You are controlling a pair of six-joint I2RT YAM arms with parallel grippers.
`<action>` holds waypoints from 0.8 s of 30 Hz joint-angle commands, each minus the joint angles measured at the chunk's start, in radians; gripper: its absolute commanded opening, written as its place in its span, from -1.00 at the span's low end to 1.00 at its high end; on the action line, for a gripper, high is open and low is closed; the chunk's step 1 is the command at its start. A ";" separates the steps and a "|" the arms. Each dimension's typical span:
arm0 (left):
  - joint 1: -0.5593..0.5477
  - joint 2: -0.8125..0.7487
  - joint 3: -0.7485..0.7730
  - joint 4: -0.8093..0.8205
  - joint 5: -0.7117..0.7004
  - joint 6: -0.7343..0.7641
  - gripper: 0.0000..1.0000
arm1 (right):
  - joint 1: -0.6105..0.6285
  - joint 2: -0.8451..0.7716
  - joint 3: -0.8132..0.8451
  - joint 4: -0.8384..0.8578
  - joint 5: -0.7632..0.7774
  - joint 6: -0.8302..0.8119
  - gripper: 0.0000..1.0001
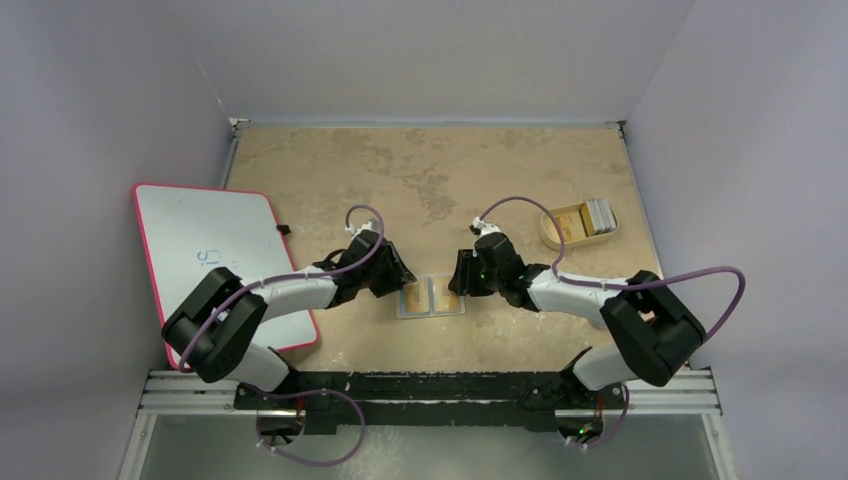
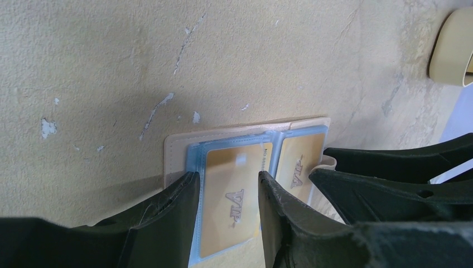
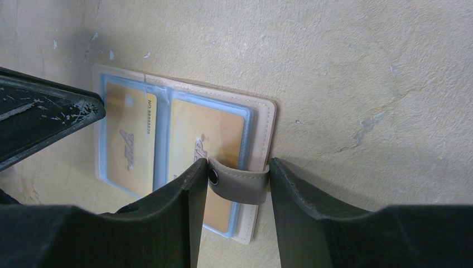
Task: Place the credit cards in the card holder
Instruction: Turn over the card slot in the card holder.
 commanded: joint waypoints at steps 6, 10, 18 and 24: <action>0.006 -0.006 -0.023 0.053 0.045 -0.044 -0.13 | 0.006 0.038 -0.044 0.044 -0.031 0.019 -0.06; 0.006 0.000 -0.050 0.196 0.142 -0.109 -0.12 | 0.006 0.060 -0.060 0.090 -0.038 0.035 -0.06; -0.008 -0.027 -0.077 0.380 0.204 -0.194 -0.12 | 0.007 0.077 -0.086 0.139 -0.048 0.051 -0.08; -0.036 -0.005 -0.040 0.413 0.213 -0.184 -0.09 | 0.006 0.082 -0.088 0.147 -0.053 0.050 -0.09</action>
